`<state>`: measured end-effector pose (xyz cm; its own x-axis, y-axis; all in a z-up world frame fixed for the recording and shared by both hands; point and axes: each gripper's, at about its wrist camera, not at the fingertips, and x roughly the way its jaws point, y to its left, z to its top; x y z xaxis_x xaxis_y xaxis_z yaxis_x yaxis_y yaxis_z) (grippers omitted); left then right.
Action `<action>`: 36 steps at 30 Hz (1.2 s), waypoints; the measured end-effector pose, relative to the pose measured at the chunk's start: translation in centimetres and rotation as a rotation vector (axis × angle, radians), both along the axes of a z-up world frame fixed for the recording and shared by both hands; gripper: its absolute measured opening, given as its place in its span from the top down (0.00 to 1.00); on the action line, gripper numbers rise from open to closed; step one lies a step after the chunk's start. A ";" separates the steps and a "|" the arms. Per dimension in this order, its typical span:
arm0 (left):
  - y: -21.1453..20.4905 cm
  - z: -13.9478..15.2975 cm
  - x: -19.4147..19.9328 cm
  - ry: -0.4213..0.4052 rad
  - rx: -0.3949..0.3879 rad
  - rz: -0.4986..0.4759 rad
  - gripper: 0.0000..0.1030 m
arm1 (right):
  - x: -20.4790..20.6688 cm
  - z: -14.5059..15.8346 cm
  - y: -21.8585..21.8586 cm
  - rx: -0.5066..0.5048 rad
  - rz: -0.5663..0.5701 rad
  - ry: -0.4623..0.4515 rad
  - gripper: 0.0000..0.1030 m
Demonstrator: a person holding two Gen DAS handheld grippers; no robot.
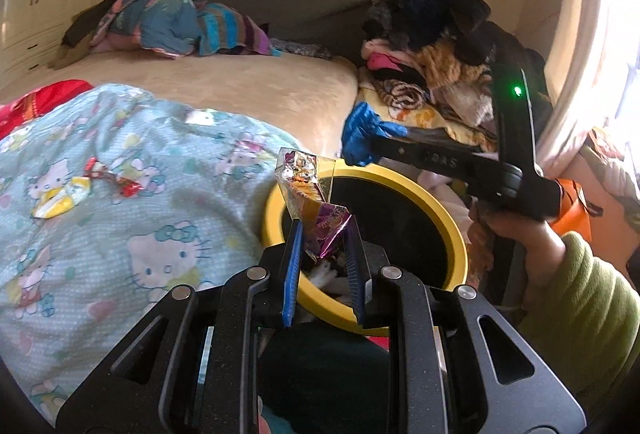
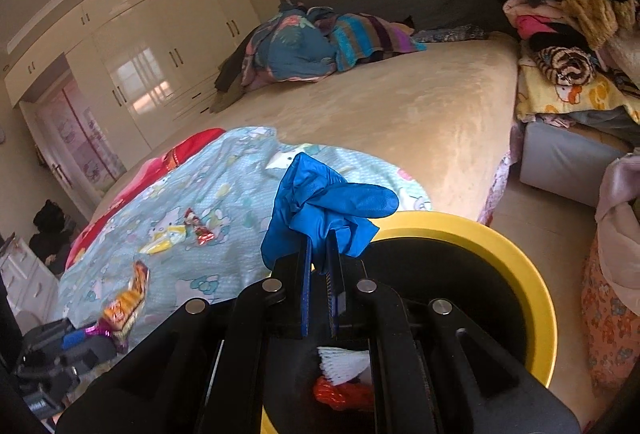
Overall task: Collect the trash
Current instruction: 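Carry the candy wrapper and blue wrapper over the yellow bin with both tools, then open both tools over the bin, dropping the candy and blue wrapper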
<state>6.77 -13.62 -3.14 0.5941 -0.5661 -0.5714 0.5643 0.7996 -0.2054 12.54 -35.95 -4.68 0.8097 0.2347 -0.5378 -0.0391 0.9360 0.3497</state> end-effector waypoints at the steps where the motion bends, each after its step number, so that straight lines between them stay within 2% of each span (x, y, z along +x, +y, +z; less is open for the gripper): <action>1: -0.4 -0.1 0.0 0.002 0.005 -0.008 0.85 | 0.0 -0.1 -0.2 -0.003 -0.005 0.007 0.93; 15: -4.7 -2.8 0.4 0.056 0.083 -0.089 0.85 | 0.1 -2.6 -4.1 0.060 -0.048 0.116 0.93; 22: -6.5 -4.2 1.7 0.101 0.105 -0.117 0.83 | 0.2 -3.8 -5.0 0.083 -0.035 0.164 0.92; 23: -6.9 -4.3 1.9 0.099 0.111 -0.121 0.77 | 0.2 -3.9 -5.2 0.096 -0.047 0.165 0.84; 24: -7.2 -4.3 2.1 0.091 0.118 -0.119 0.57 | 0.1 -4.0 -5.5 0.108 -0.062 0.164 0.70; 26: -7.3 -4.3 2.5 0.073 0.129 -0.091 0.36 | -0.1 -3.9 -5.7 0.109 -0.077 0.162 0.52; 28: -7.0 -4.2 2.7 0.072 0.116 -0.077 0.33 | -0.3 -3.5 -5.7 0.090 -0.082 0.148 0.46; 30: -6.5 -4.1 2.6 0.062 0.113 -0.058 0.19 | -0.5 -3.2 -5.7 0.072 -0.095 0.134 0.37; 31: -6.3 -4.0 2.6 0.056 0.114 -0.049 0.17 | -0.5 -3.0 -5.5 0.066 -0.103 0.122 0.34; 34: -5.3 -3.6 2.5 0.047 0.108 -0.007 0.16 | -0.8 -2.5 -5.2 0.060 -0.104 0.079 0.26; 36: -4.7 -3.2 2.5 0.032 0.109 0.020 0.16 | -0.8 -2.0 -4.6 0.046 -0.097 0.050 0.17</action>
<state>9.29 -18.30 -6.39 0.5853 -0.4880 -0.6475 0.5427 0.8291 -0.1343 11.69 -40.56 -6.66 0.8024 0.1823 -0.5682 0.0689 0.9175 0.3917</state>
